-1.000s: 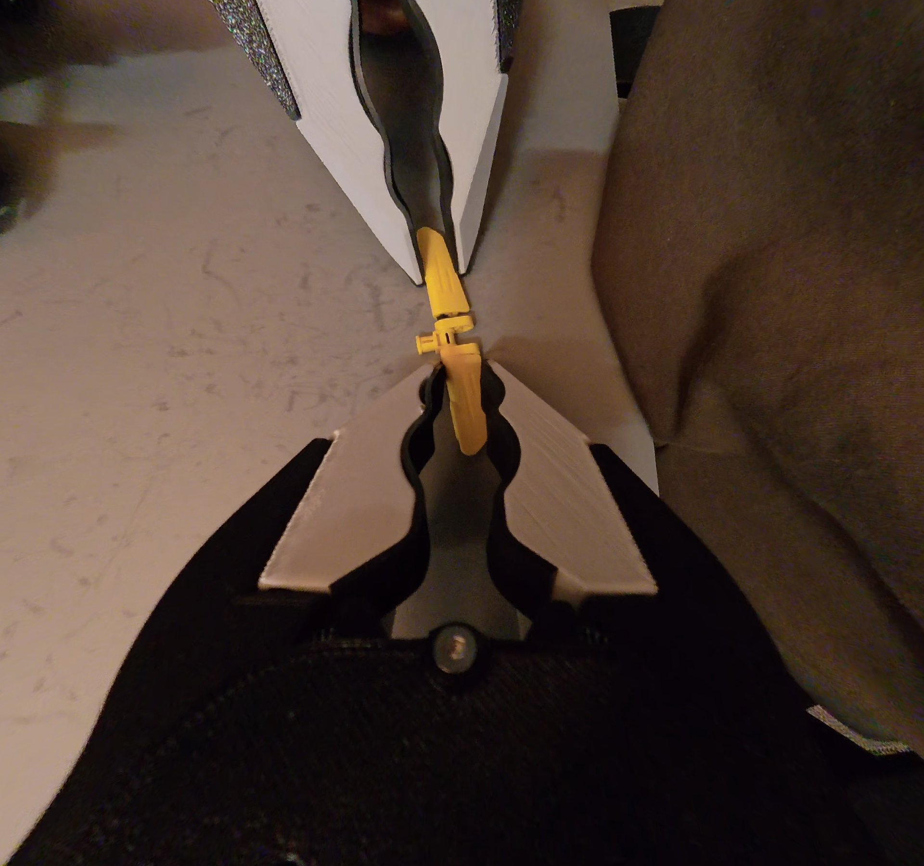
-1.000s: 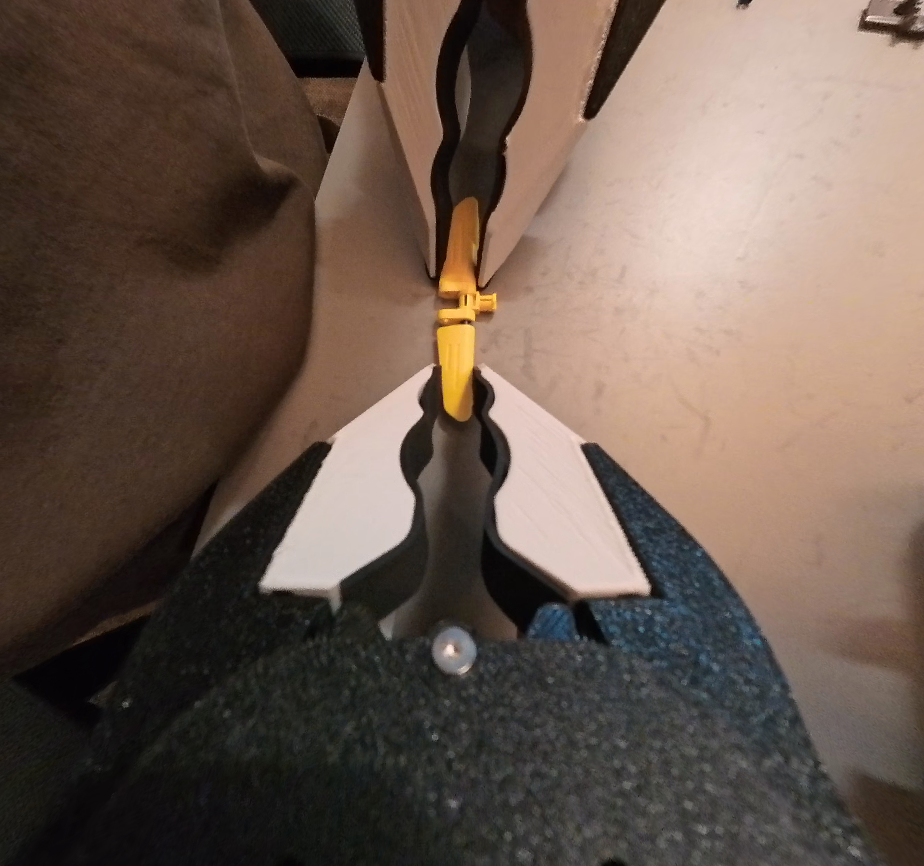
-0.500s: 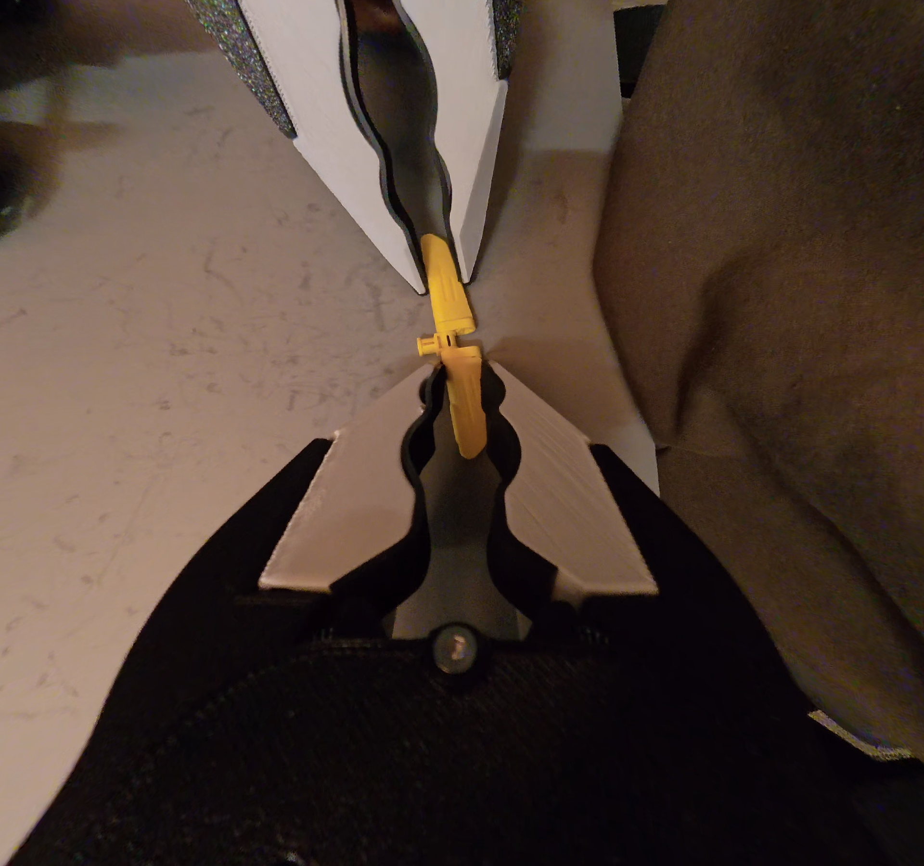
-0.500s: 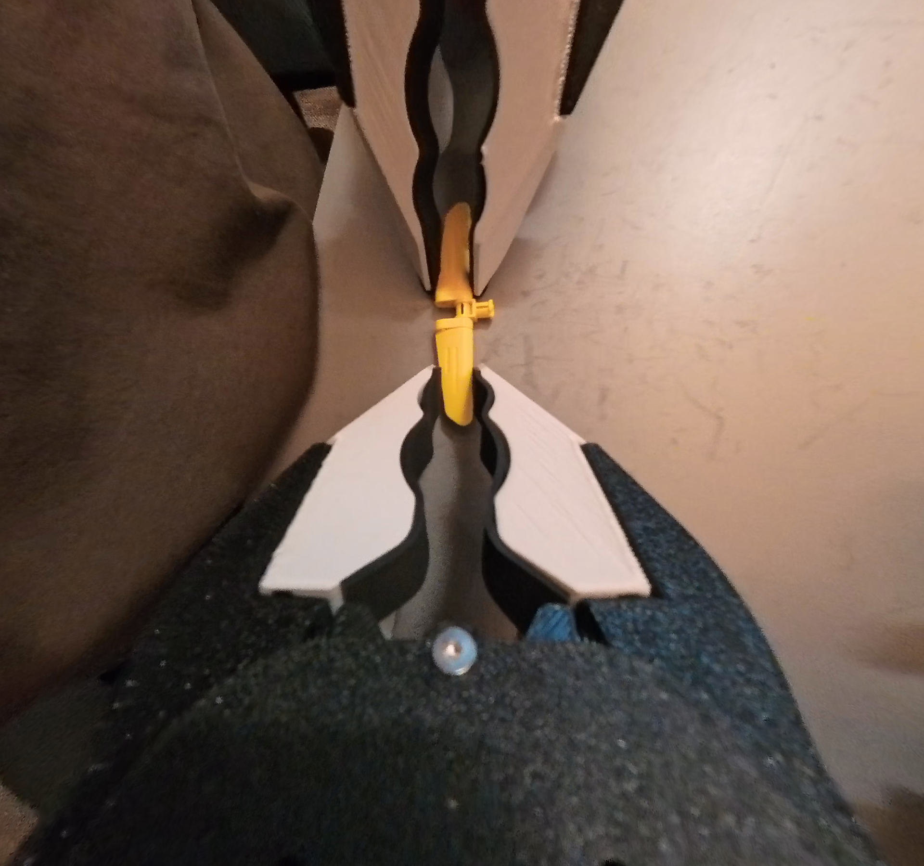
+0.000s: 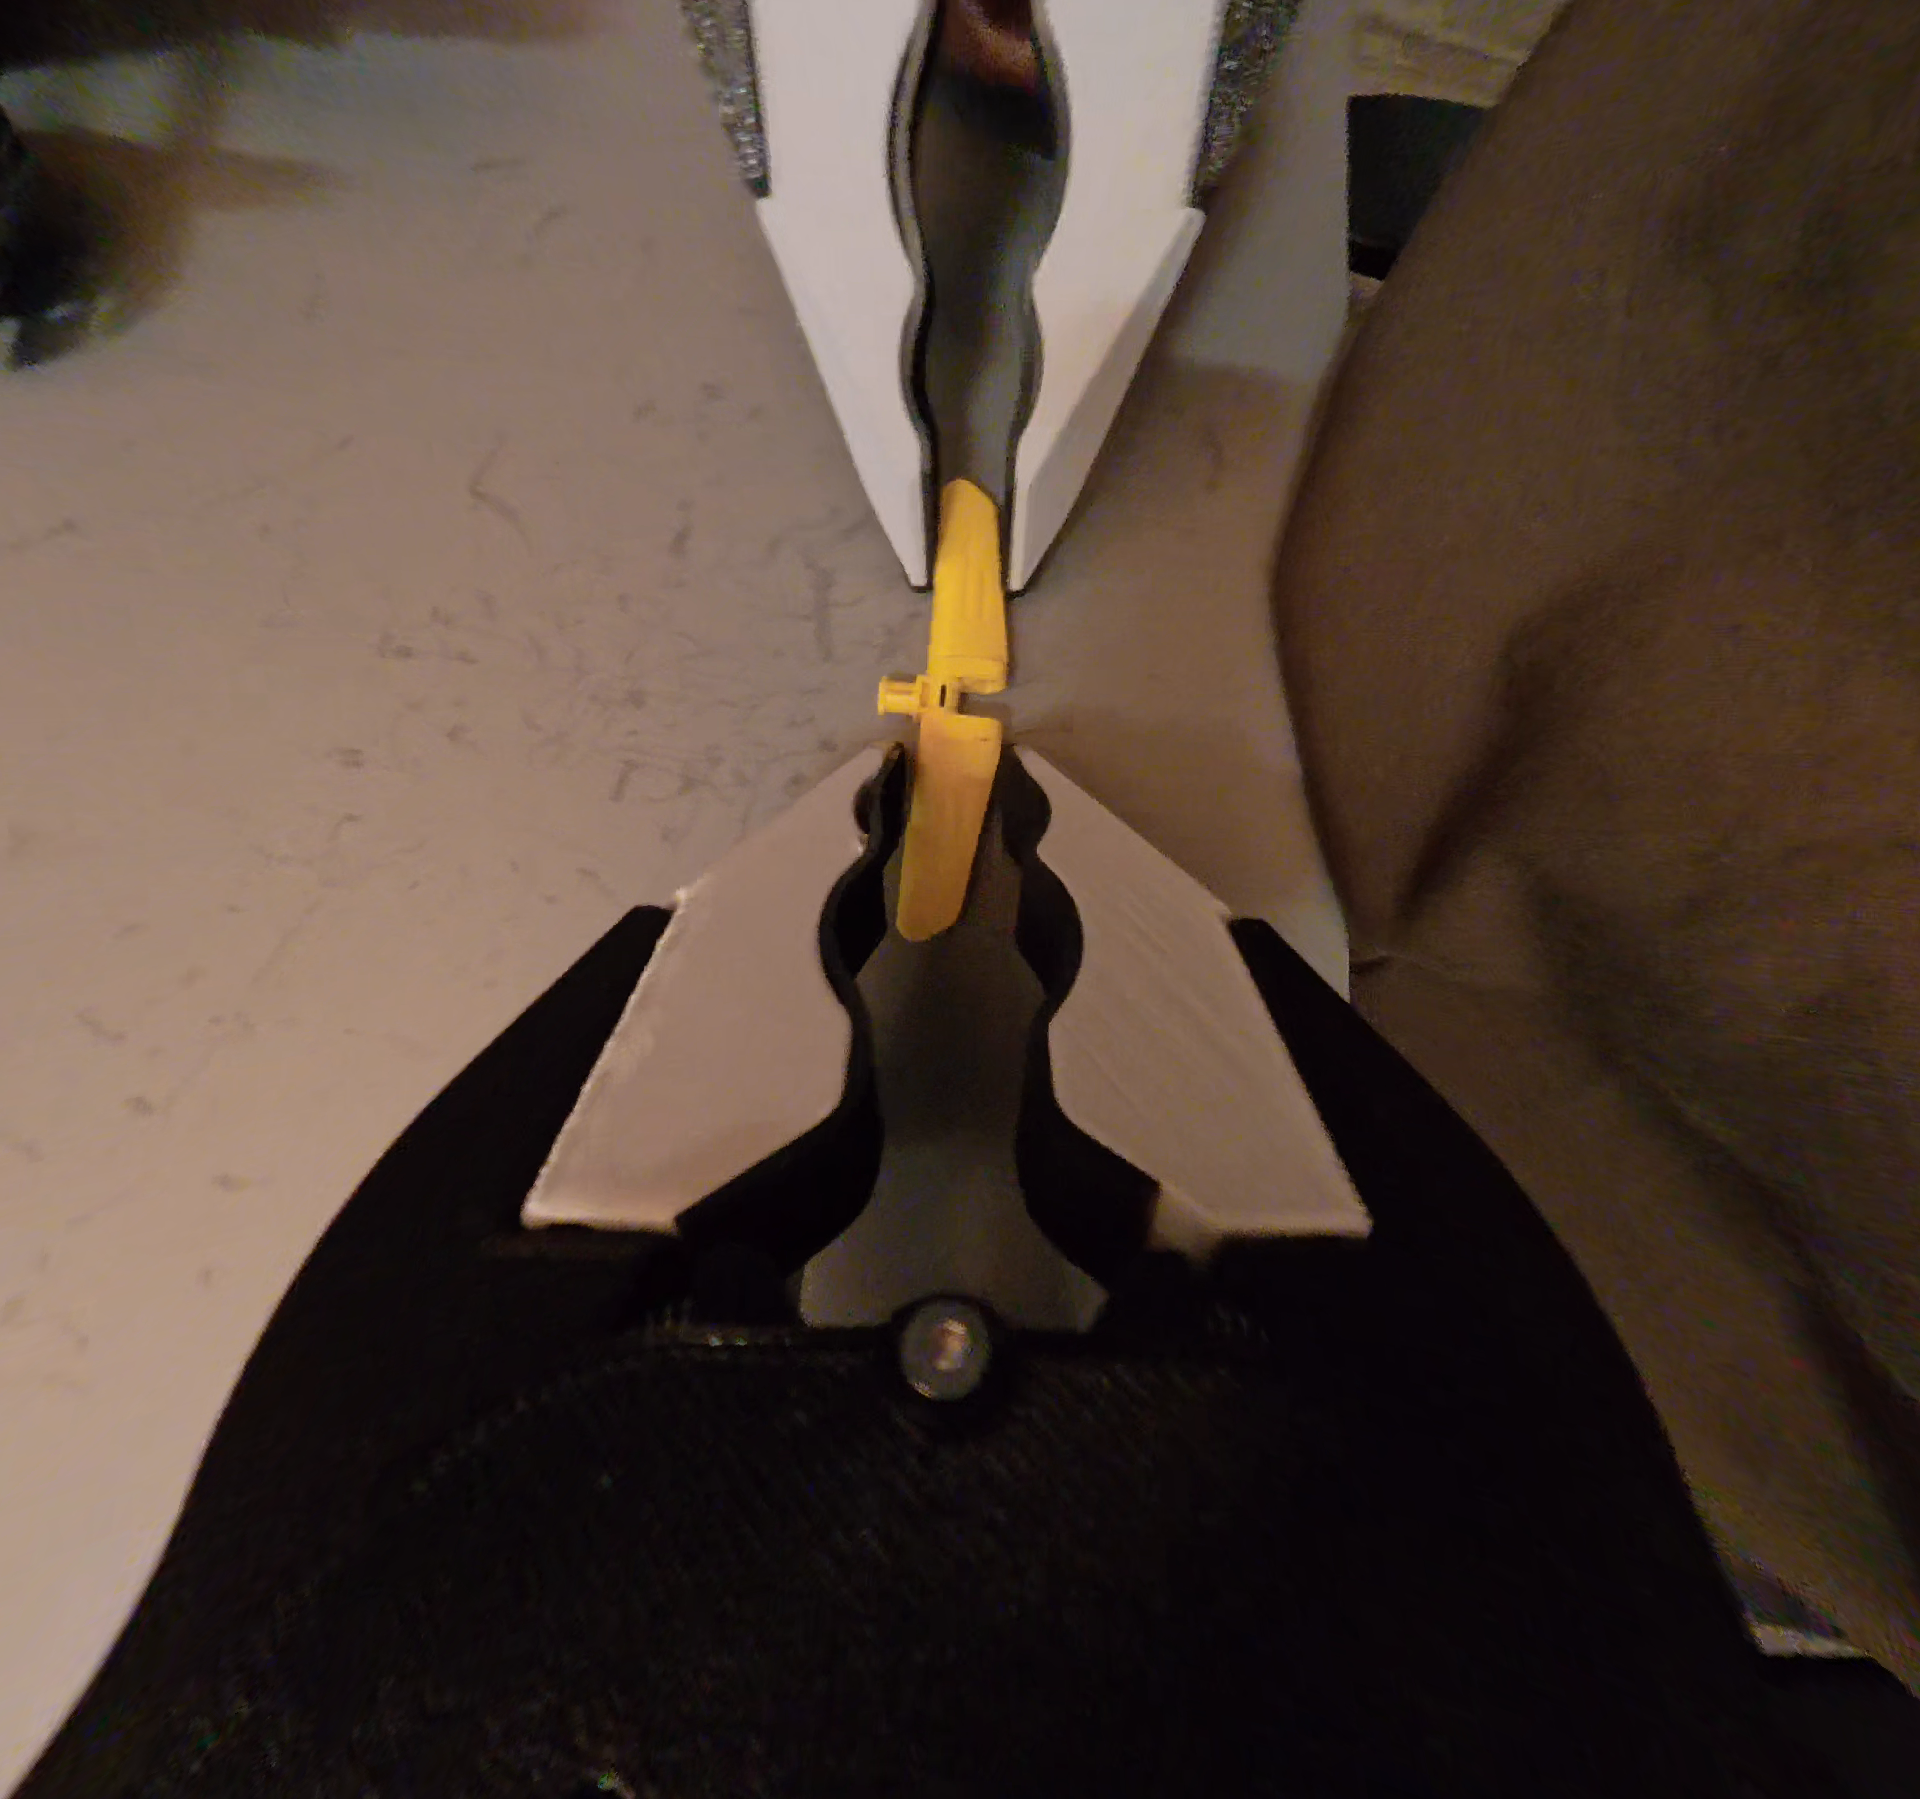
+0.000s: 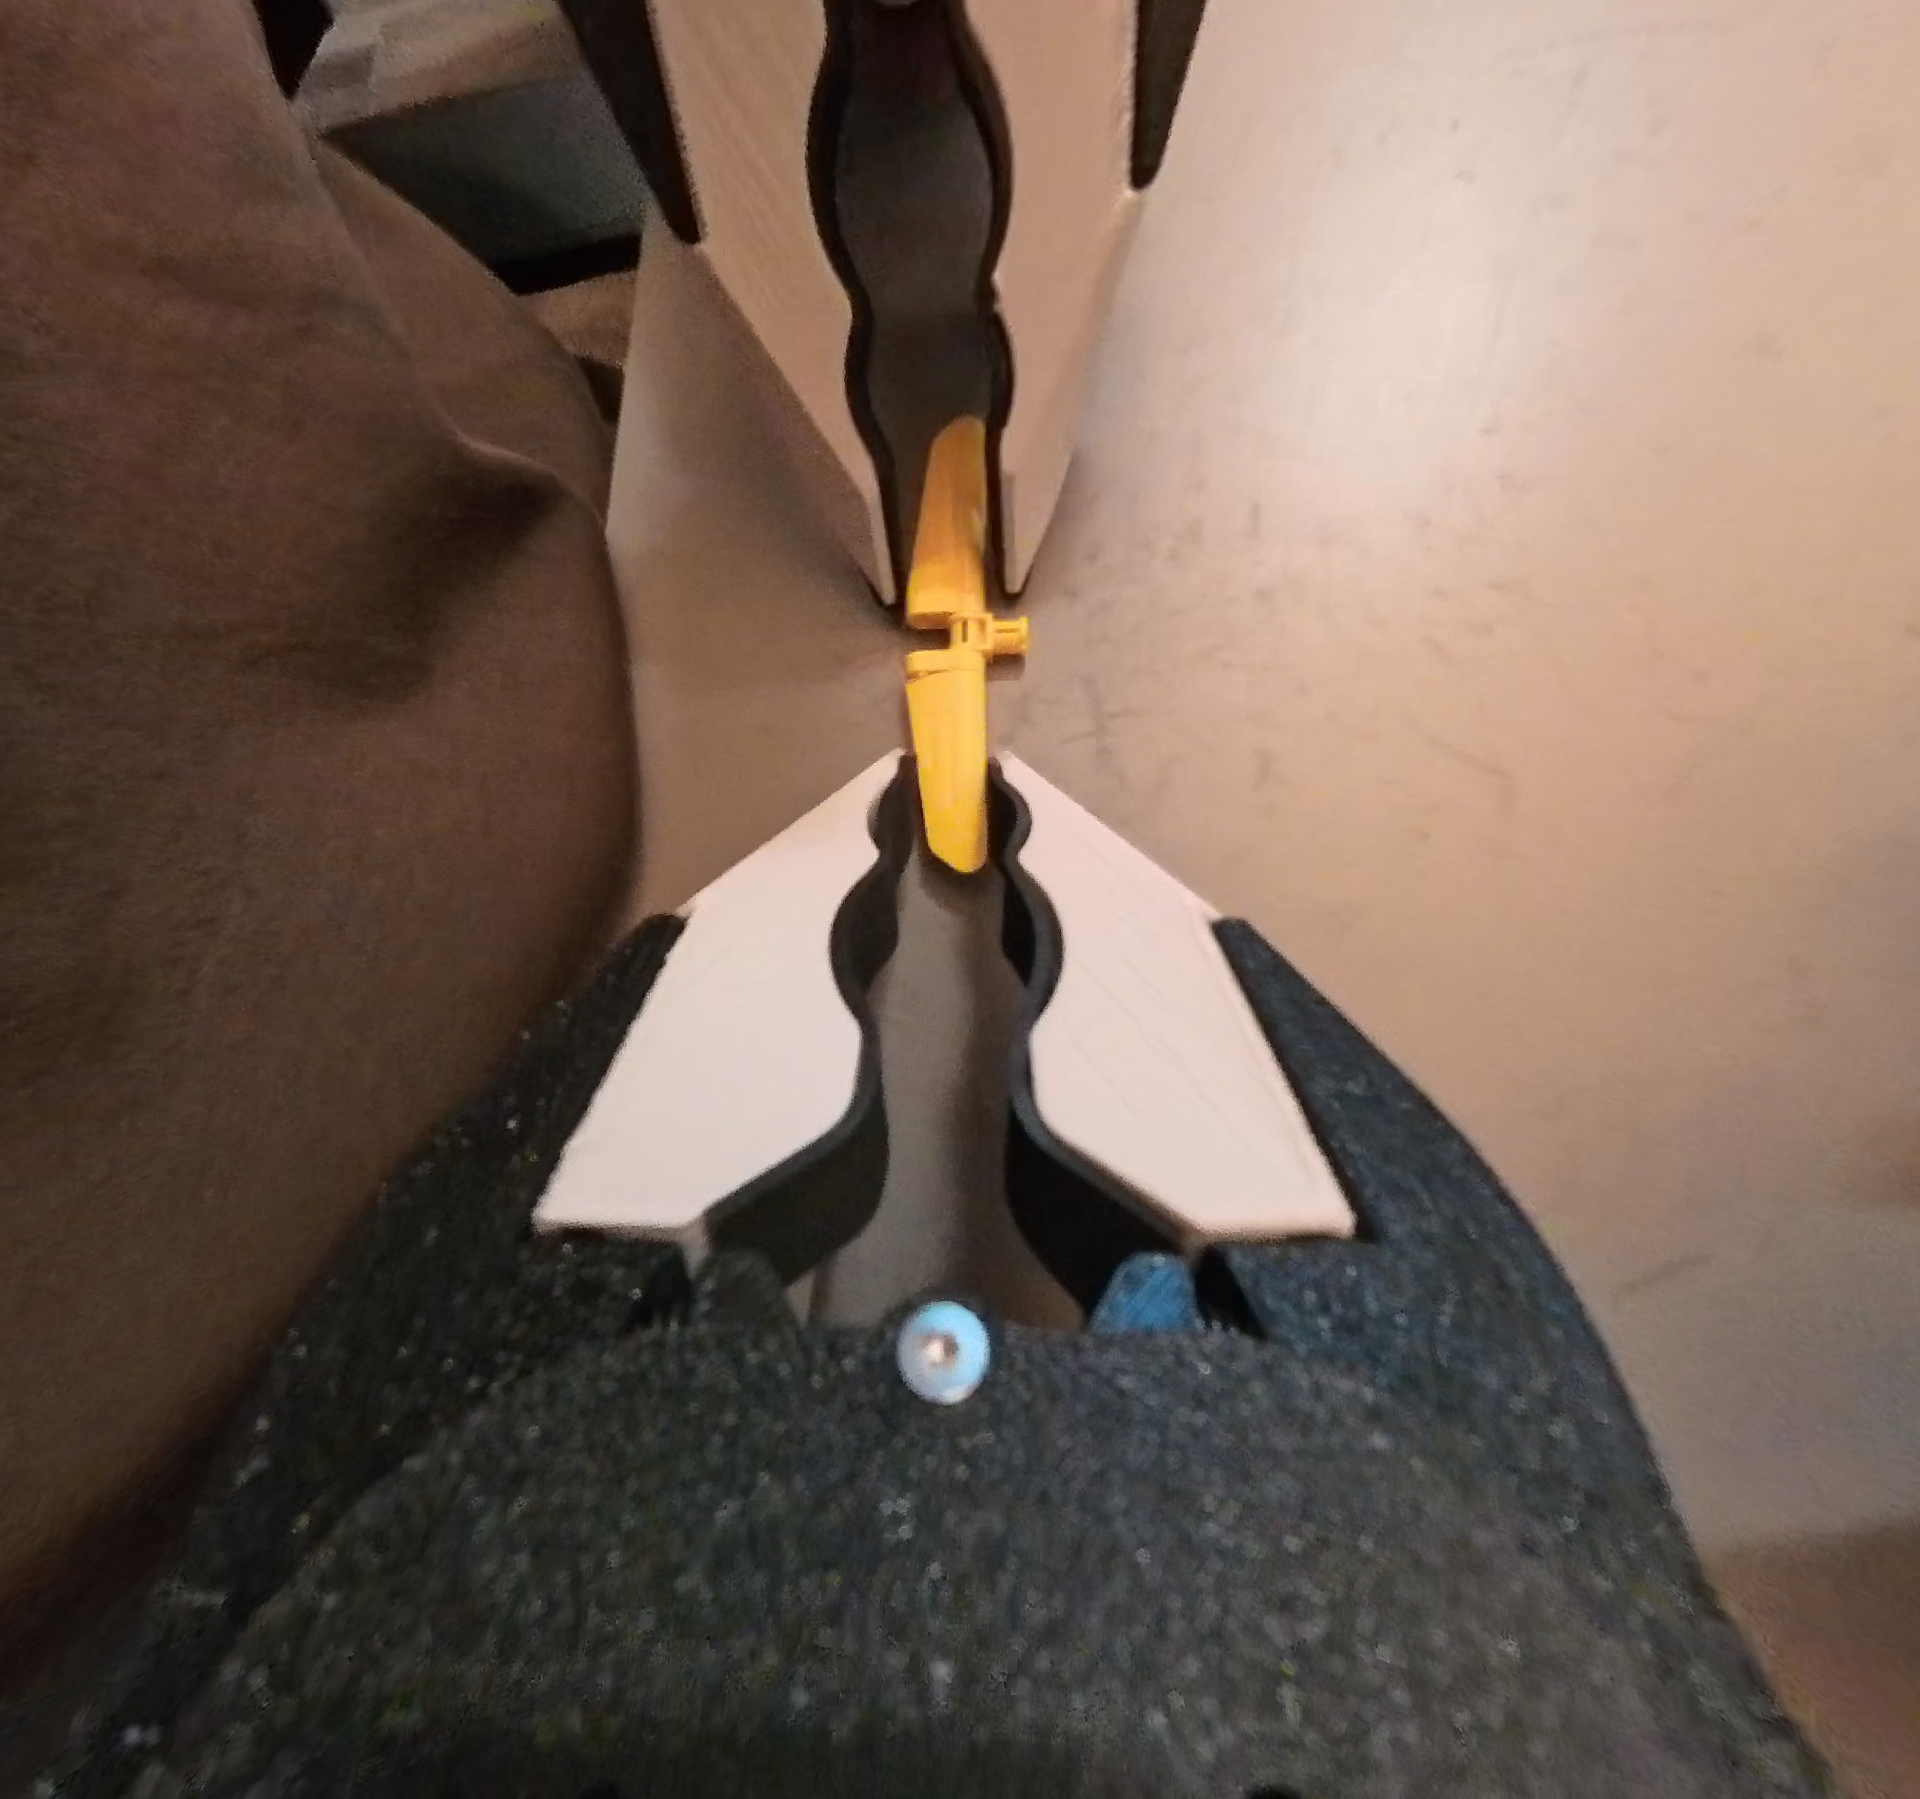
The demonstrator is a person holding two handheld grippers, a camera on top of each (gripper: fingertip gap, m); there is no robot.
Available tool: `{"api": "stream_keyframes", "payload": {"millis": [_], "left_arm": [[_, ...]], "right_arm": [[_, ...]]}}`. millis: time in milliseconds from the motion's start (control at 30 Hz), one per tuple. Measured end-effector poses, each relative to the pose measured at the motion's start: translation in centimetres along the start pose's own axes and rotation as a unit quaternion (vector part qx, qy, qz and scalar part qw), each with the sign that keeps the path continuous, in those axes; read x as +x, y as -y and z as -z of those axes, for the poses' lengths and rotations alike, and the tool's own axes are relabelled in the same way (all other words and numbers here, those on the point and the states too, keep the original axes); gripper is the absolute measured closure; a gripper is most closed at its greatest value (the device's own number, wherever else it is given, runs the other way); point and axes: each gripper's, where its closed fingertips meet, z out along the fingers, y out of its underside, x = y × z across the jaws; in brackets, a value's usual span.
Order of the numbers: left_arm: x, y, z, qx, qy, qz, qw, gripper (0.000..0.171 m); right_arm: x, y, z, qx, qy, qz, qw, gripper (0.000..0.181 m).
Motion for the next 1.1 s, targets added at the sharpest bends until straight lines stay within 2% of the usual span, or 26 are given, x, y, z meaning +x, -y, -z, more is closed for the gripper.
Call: {"api": "stream_keyframes", "payload": {"millis": [33,100,167,300,467,600,733,800,867,1000,1033,1100], "left_arm": [[-0.2,0.0,0.0,0.001,0.016,0.000,1.000,0.151],[-1.3,-0.2,0.3,0.000,0.071,0.003,0.998,0.127],[-2.3,-0.4,0.8,0.005,0.114,0.006,0.993,0.118],[-2.9,0.6,1.9,0.055,0.140,0.050,0.987,0.116],[-3.7,2.6,2.4,0.101,0.165,0.072,0.978,0.112],[-4.6,4.3,2.6,0.106,0.186,0.058,0.975,0.110],[-5.8,7.3,3.5,0.148,0.196,0.059,0.968,0.108],[-6.0,9.0,4.1,0.180,0.181,0.064,0.965,0.105],[-5.6,10.5,4.3,0.208,0.128,0.074,0.967,0.098],[-6.0,11.2,3.1,0.221,0.047,0.126,0.966,0.099],[-6.1,11.0,2.5,0.216,0.032,0.140,0.966,0.105],[-5.8,10.4,1.3,0.195,-0.013,0.175,0.965,0.130]], "right_arm": [[-0.1,-0.1,0.1,0.007,-0.005,-0.011,1.000,0.169],[-0.2,-0.4,0.4,0.016,-0.018,-0.031,0.999,0.169],[0.1,-0.7,0.9,0.020,-0.050,-0.040,0.998,0.169],[1.5,-1.4,1.9,0.021,-0.145,-0.042,0.988,0.169],[4.0,-1.7,3.4,0.029,-0.278,-0.050,0.959,0.169],[4.9,-1.1,4.9,0.059,-0.319,-0.069,0.943,0.169],[4.9,1.0,6.9,0.107,-0.326,-0.043,0.938,0.169],[4.7,1.6,7.9,0.105,-0.326,0.003,0.940,0.169],[4.4,1.6,8.2,0.089,-0.313,0.051,0.944,0.169],[5.0,0.7,8.1,0.064,-0.305,0.104,0.945,0.169],[5.0,0.6,8.0,0.067,-0.298,0.112,0.946,0.169],[4.5,0.6,8.1,0.080,-0.277,0.129,0.949,0.169]]}}
